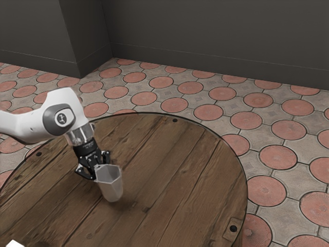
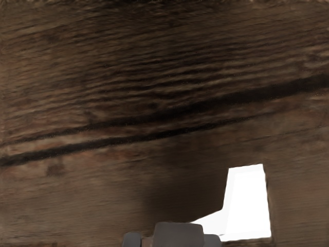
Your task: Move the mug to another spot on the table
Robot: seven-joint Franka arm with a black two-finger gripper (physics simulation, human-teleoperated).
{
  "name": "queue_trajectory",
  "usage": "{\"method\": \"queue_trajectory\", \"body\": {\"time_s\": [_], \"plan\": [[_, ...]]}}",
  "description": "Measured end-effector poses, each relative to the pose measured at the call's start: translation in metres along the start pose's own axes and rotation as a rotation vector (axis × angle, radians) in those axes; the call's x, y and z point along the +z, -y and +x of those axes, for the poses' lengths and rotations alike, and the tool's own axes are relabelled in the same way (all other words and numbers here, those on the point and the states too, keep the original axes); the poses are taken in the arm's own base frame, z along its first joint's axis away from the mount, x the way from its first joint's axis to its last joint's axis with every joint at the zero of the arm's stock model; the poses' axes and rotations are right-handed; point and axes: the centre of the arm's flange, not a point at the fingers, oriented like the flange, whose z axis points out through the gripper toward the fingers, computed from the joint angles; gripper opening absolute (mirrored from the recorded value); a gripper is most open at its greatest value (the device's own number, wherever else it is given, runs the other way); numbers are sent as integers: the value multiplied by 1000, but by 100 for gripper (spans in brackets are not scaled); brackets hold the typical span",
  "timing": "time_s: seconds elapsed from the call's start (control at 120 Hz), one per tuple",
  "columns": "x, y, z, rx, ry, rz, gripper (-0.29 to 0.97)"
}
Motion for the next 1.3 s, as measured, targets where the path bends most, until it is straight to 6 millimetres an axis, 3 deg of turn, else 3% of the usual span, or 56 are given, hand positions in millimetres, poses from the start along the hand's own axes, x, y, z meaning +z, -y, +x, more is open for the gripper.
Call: {"method": "queue_trajectory", "body": {"time_s": [0.25, 0.45, 0.608, 0.85, 1.017, 1.3], "plan": [[-14, -23, 16, 32, 11, -46, -8], [-9, -30, 24, 60, 14, -43, -9], [-11, -27, 51, 33, 4, -48, -11], [0, -38, 41, 67, 17, -39, -11], [10, -38, 48, 57, 25, -34, -11], [3, -42, 52, 84, -14, -82, 42]]}}
